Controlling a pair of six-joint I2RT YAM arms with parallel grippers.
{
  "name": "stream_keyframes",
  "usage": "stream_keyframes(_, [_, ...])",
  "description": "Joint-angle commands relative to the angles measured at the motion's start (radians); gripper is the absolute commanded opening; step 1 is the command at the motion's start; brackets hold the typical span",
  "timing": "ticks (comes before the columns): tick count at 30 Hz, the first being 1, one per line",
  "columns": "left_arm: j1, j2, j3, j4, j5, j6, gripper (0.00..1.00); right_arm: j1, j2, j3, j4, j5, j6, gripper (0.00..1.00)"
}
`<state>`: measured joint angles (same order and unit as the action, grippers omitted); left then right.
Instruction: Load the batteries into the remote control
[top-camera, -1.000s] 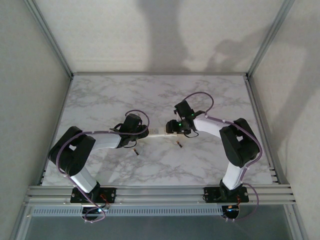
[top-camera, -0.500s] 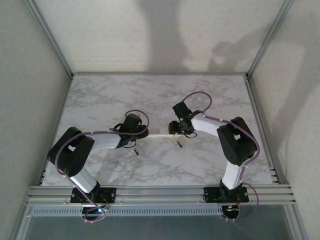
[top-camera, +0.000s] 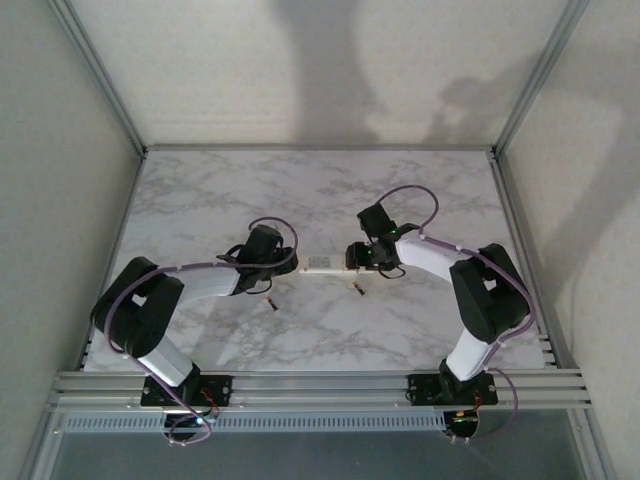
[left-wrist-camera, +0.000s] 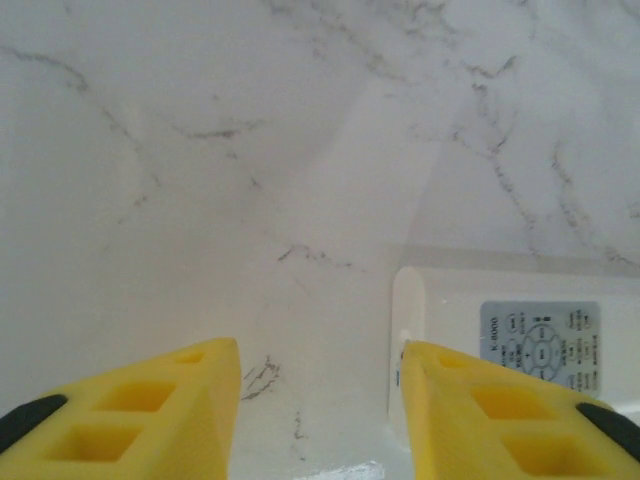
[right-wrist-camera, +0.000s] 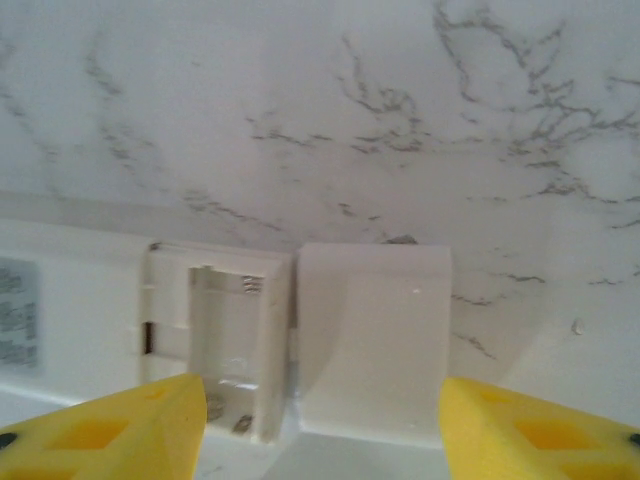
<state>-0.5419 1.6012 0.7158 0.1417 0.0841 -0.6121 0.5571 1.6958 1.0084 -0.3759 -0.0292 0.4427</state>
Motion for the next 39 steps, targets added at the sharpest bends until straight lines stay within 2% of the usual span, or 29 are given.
stream_keyframes(1, [-0.003, -0.057, 0.025, -0.037, -0.048, 0.012, 0.52, 0.010, -0.042, 0.003, 0.018, -0.057, -0.020, 0.63])
stream_keyframes(6, [0.003, -0.111, 0.013, -0.047, -0.070, 0.007, 0.63, 0.052, 0.005, 0.047, 0.007, -0.089, -0.015, 0.62])
stream_keyframes(15, [0.039, -0.228, -0.035, -0.069, -0.097, -0.002, 0.73, 0.106, 0.104, 0.119, 0.012, -0.086, 0.018, 0.61])
stream_keyframes(31, [0.089, -0.341, -0.084, -0.090, -0.095, -0.003, 0.77, 0.219, 0.204, 0.238, 0.013, -0.107, 0.070, 0.60])
stream_keyframes(39, [0.092, -0.371, -0.096, -0.104, -0.092, -0.019, 0.78, 0.232, 0.215, 0.268, 0.002, -0.097, 0.084, 0.60])
